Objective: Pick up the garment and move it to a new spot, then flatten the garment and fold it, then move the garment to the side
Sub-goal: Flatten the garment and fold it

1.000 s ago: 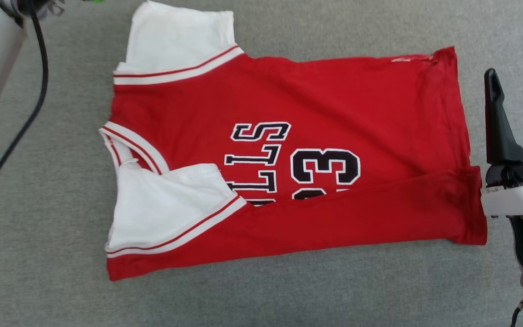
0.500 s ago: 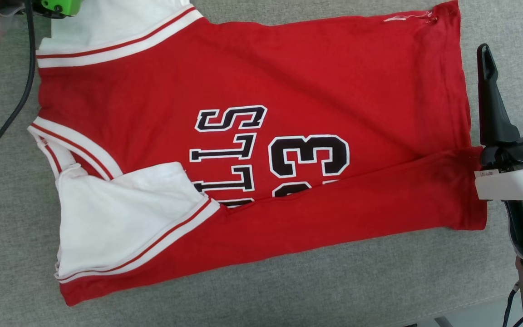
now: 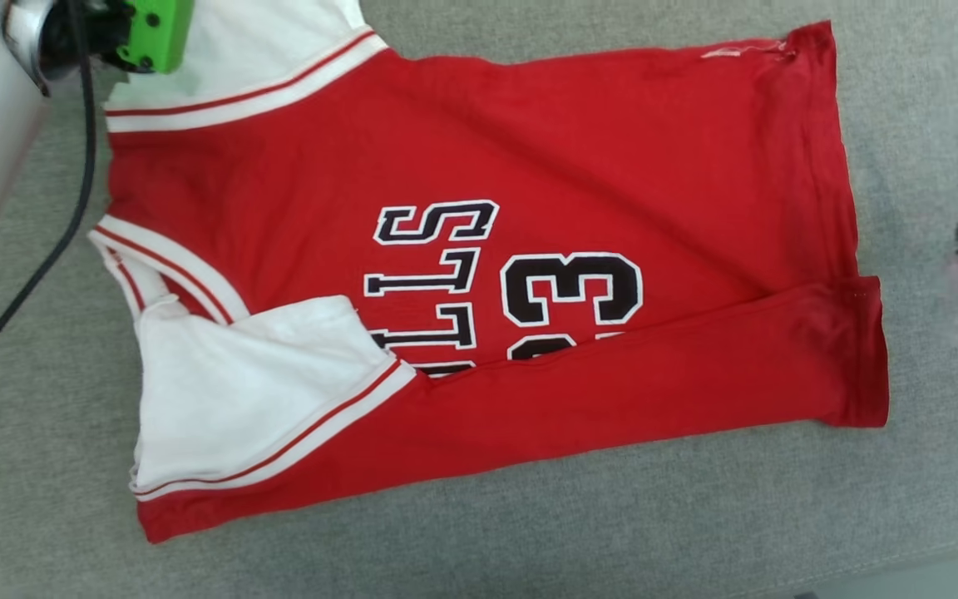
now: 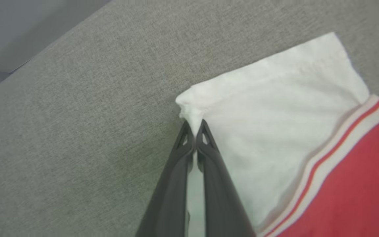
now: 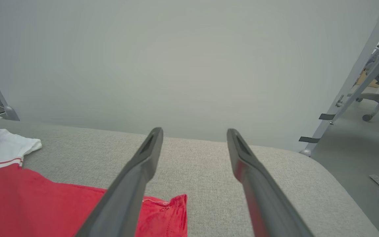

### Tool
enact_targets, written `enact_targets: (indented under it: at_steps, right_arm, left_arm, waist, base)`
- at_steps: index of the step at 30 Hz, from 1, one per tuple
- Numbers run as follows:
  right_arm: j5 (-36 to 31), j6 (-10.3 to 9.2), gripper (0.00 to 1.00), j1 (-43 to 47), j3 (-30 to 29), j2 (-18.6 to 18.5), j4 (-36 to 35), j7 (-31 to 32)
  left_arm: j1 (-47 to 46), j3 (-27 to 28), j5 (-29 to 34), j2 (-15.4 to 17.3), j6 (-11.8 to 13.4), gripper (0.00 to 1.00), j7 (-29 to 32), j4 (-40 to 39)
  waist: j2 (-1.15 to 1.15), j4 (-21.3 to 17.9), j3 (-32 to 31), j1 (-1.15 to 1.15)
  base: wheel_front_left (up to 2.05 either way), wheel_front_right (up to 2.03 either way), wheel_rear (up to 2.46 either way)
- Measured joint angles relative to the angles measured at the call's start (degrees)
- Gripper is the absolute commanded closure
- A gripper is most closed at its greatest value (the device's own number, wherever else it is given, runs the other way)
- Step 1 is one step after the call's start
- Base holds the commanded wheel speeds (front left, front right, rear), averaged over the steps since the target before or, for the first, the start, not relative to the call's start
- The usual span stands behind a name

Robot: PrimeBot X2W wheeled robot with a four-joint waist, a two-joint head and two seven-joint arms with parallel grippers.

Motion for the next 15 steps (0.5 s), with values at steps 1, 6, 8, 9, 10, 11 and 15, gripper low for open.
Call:
enact_targets:
  at_steps: [1, 6, 8, 9, 10, 11, 15]
  right_arm:
    - [0.04, 0.00, 0.00, -1.14, -0.23, -1.09, 0.45, 0.65]
    - [0.94, 0.00, 0.00, -6.34, 1.59, -7.62, 4.67, 7.60]
    - [1.53, 0.00, 0.00, -8.37, 4.00, -11.29, 7.02, 11.50]
    - [2.34, 0.00, 0.00, -9.31, 4.71, -12.15, 8.16, 12.84]
    - [3.31, 0.00, 0.00, -10.50, 5.94, -13.29, 9.71, 14.96]
    - [4.27, 0.01, 0.00, -11.55, 7.34, -14.56, 11.37, 17.35]
    - [8.73, 0.01, 0.00, -14.54, 11.61, -18.34, 17.08, 26.58]
  left_arm:
    - [0.59, -0.18, -0.24, -0.08, 0.01, 1.00, -1.15, -0.57]
    - [2.13, -1.53, -0.32, -0.55, 0.00, 1.00, -6.14, -4.39]
    - [2.85, -2.32, -0.38, -0.55, 0.01, 1.00, -8.00, -6.20]
    - [3.11, -2.64, -0.26, -0.51, 0.01, 1.00, -8.96, -6.94]
    - [3.52, -2.89, -0.23, -0.48, 0.01, 1.00, -10.04, -7.75]
    - [3.94, -3.15, -0.23, -0.45, 0.01, 1.00, -11.02, -8.62]
    - [5.24, -4.54, 0.36, -0.43, 0.01, 1.00, -13.83, -11.46]
  waist:
    - [0.00, 0.35, -0.62, 0.00]
    - [0.00, 2.26, -3.56, 0.00]
    - [0.00, 3.23, -4.74, -0.01]
    - [0.00, 3.62, -5.22, -0.01]
    - [0.00, 4.09, -5.80, -0.01]
    - [0.00, 4.57, -6.35, -0.01]
    - [0.00, 6.62, -7.86, -0.01]
  base:
    - [0.00, 0.00, 0.00]
    - [0.00, 0.00, 0.00]
    - [0.00, 0.00, 0.00]
    - [0.00, 0.00, 0.00]
    - [0.00, 0.00, 0.00]
    - [0.00, 0.00, 0.00]
    - [0.00, 0.00, 0.00]
